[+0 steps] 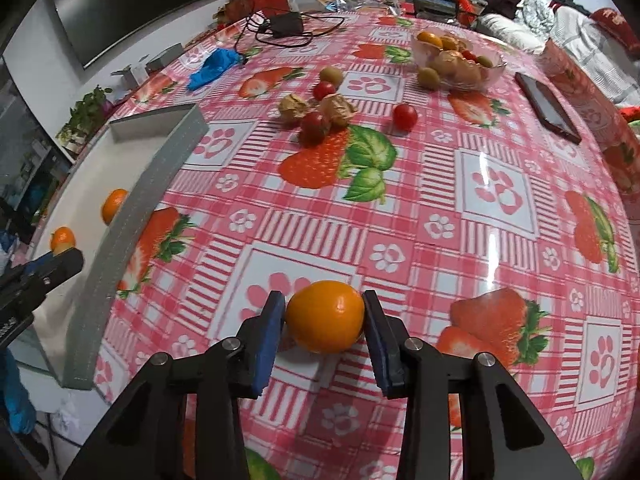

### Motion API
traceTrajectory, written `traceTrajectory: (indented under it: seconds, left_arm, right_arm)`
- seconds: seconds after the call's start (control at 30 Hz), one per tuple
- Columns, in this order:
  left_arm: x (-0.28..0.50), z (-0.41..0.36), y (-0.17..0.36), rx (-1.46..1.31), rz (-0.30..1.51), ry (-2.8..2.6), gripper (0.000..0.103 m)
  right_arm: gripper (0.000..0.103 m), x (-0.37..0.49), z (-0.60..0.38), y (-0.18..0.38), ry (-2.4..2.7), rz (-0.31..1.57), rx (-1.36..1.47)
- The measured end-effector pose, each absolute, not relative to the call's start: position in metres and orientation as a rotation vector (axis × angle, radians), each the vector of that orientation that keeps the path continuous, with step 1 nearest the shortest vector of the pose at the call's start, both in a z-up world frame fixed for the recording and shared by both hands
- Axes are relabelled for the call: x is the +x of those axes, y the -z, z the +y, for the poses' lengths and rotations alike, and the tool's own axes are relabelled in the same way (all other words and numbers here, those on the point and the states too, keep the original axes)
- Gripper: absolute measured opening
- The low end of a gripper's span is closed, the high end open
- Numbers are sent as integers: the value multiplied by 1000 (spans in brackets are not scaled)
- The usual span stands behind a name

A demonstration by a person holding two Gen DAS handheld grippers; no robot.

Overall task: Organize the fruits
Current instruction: 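Lower the kiwi and orange into the tray with both grippers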

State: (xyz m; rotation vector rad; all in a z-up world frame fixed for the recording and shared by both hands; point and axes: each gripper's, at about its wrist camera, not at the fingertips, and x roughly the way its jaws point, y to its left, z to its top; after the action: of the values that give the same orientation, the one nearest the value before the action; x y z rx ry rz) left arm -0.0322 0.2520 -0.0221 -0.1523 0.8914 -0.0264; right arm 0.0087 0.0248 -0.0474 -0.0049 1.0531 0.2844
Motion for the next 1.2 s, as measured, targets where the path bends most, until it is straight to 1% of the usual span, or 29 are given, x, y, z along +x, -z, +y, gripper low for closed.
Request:
traceTrajectory:
  seconds: [0.17,0.4,0.7,0.93,1.0,1.03,1.07,1.13,1.17,1.2]
  left_arm:
    - [-27,266,13,-159,871,3,31]
    - [-19,292,11,-163,871,-48,31]
    - [-23,302,33,-147,908,-72,31]
    - [-26,305,46,-152,931,-64,32]
    - [-27,304,51,-152,945,-56,41]
    - [-28,303,52,-151,941,-46,51]
    - [-29,300,52,-142,935,-42,65]
    - [-29,296,53,-125,943,-54,81]
    - [-29,295,53,-121,941,-61,81]
    - [-29,294,53,-120,941,-64,81]
  right_arm:
    - [41,16,34,28,-330,1038,53]
    - [41,29,74,6,-421,1018,41]
    - [41,48,152,0,-552,1035,-2]
    - [41,58,198,10,-616,1069,-5]
    - [41,60,204,15,-636,1094,16]
    - [41,61,205,17,-643,1104,27]
    - [41,61,206,19,-652,1113,41]
    - [42,62,206,23,-659,1133,67]
    - [45,61,204,23,-663,1129,76]
    - [51,60,203,21,-662,1127,78]
